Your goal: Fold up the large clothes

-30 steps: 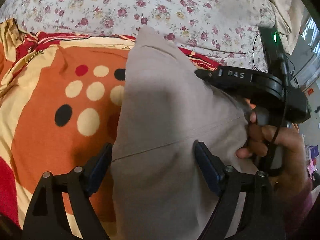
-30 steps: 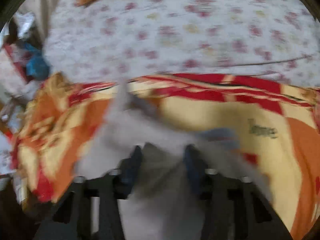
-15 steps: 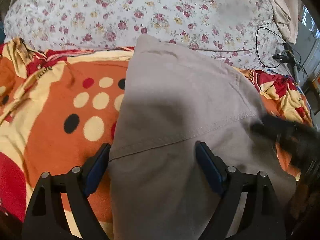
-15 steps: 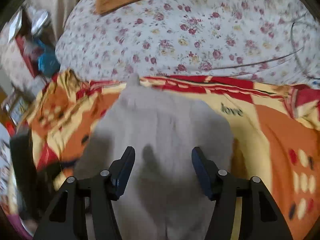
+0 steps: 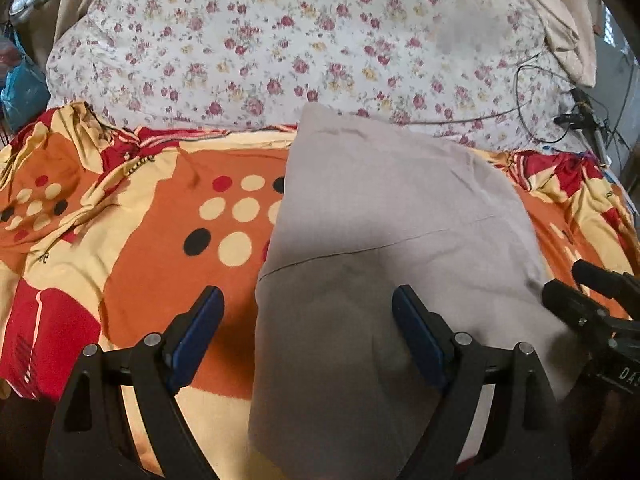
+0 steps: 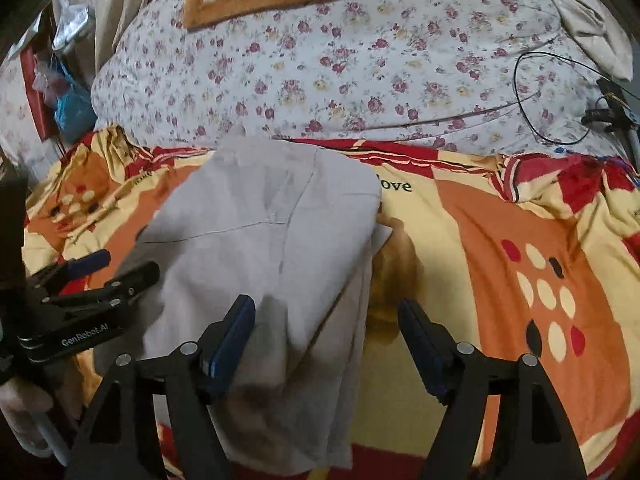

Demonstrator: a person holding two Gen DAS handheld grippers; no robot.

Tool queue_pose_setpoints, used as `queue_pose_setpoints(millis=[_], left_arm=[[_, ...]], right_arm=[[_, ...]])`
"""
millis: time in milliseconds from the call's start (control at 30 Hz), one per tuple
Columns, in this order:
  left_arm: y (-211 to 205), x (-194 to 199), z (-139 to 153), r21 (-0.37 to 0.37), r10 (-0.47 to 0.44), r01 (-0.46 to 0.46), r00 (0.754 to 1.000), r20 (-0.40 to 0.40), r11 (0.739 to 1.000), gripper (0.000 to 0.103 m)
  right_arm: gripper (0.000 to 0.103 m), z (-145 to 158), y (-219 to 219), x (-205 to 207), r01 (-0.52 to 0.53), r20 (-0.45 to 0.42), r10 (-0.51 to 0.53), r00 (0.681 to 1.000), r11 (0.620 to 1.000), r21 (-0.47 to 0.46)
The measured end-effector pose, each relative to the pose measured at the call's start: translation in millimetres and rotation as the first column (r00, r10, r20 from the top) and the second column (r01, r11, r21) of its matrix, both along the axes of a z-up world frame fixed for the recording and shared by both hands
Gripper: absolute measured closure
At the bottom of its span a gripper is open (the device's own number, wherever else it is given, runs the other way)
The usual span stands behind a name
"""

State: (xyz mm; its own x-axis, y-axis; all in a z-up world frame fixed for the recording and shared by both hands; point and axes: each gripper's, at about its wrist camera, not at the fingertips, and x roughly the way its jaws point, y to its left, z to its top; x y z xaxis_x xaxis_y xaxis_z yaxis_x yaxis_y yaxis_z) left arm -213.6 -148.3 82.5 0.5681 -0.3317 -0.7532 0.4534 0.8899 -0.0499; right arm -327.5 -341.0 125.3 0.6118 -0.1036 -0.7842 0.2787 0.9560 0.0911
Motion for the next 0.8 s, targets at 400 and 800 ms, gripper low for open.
queue_pose_setpoints(millis=[400, 800], left_arm=[[15, 0, 1, -0.043, 0.013, -0.009, 0.997, 0.082, 0.999, 0.017], [13, 3, -7, -0.031, 0.038, -0.035, 0.995, 0.088, 0.999, 0.017]], right_arm=[[0.021, -3, 10, 3, 0.053, 0.024, -0.053, 0.998, 0.998, -0.03], [0.019, -14, 10, 10, 0.086, 0.036, -0.084, 0.996, 0.994, -0.067]])
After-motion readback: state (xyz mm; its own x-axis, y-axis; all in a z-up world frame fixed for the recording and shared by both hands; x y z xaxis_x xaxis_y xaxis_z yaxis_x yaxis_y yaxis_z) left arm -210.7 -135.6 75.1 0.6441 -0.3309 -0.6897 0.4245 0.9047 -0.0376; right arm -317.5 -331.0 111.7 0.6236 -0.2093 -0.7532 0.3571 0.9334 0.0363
